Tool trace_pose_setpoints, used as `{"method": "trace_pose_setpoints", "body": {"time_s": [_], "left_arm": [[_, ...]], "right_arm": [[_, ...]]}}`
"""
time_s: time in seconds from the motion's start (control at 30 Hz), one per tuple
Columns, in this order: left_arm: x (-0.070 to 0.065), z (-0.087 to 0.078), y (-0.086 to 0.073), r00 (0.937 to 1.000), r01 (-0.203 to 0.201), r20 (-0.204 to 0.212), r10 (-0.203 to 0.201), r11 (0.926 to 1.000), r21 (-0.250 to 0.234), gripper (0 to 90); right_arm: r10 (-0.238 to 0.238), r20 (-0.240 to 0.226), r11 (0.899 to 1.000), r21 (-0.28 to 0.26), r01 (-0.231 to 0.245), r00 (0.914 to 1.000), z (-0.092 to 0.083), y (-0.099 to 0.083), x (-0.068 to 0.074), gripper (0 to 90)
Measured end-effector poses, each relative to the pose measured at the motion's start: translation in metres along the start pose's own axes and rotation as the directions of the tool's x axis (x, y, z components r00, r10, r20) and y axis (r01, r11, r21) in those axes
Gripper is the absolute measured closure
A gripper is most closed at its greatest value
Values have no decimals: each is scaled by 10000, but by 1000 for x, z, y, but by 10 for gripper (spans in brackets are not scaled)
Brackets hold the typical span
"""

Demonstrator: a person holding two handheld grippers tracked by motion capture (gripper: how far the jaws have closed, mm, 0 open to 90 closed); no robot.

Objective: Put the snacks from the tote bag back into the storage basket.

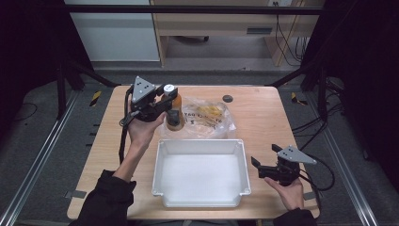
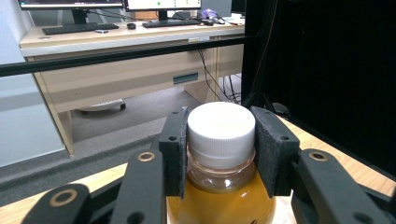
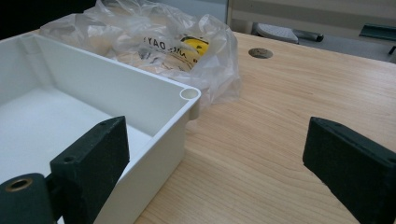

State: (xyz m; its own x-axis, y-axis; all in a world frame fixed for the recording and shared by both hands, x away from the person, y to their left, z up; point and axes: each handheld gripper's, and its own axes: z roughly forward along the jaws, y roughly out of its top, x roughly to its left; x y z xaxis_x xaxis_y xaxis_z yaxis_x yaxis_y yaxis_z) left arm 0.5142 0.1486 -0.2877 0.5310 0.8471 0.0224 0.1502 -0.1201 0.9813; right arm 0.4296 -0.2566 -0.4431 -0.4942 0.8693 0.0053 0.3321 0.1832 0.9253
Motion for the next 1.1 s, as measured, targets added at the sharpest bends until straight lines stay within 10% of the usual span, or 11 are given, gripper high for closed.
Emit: {"method": "trace_pose_setpoints", "body": {"time_s": [1.1], "left_arm": [[-21, -29, -41, 9980, -61, 635, 43, 9996, 290, 590]], "right_arm": [[-22, 11, 10000, -31, 22, 10000, -1, 0, 0, 74]]}}
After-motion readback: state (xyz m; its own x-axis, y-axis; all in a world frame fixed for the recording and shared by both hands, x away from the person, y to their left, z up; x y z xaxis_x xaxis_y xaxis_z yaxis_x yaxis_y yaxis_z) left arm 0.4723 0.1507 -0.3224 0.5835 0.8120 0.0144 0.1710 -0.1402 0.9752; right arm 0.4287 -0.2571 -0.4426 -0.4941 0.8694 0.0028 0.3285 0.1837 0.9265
